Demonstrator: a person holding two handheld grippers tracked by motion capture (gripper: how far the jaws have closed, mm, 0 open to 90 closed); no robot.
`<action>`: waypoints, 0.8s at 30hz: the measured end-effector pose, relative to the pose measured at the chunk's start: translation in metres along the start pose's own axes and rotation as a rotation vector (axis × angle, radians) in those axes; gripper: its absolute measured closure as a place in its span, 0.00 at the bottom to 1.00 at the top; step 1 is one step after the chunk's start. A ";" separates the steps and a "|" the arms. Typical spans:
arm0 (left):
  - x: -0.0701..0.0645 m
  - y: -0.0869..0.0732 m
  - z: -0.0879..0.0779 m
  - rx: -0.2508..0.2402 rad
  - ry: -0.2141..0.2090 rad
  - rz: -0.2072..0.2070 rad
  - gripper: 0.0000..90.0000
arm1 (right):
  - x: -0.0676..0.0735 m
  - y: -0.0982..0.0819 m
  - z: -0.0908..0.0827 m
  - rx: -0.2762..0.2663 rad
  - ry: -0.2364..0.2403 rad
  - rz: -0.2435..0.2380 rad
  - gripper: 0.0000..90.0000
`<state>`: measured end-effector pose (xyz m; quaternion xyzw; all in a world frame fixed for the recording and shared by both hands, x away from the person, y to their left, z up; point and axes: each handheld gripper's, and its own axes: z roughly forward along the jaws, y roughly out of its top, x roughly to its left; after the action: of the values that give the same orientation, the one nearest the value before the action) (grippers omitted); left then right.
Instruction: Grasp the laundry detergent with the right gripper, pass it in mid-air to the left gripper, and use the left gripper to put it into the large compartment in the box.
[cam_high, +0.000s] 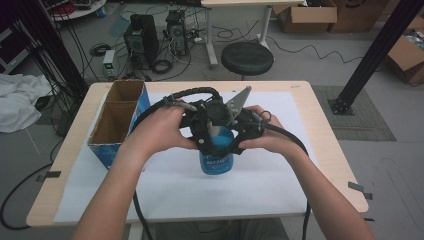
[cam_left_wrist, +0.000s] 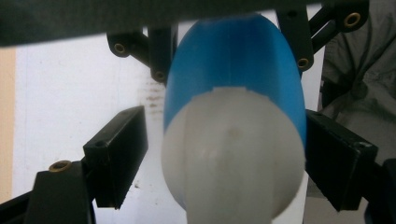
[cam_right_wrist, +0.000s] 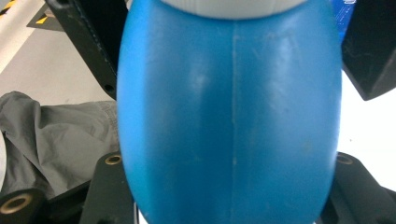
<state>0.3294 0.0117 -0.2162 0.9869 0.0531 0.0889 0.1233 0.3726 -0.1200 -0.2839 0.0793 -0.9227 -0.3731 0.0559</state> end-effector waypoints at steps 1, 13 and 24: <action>0.000 0.000 0.000 0.001 -0.001 0.001 0.25 | 0.000 -0.001 0.000 -0.004 0.001 0.009 0.50; 0.000 0.001 0.003 0.016 0.005 0.002 0.28 | -0.002 -0.001 0.002 0.001 0.007 -0.003 0.50; 0.000 0.002 0.002 0.002 0.004 0.003 0.35 | -0.002 -0.001 0.002 -0.004 0.004 0.018 0.50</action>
<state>0.3298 0.0096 -0.2180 0.9870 0.0518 0.0909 0.1220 0.3741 -0.1189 -0.2866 0.0717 -0.9225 -0.3743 0.0611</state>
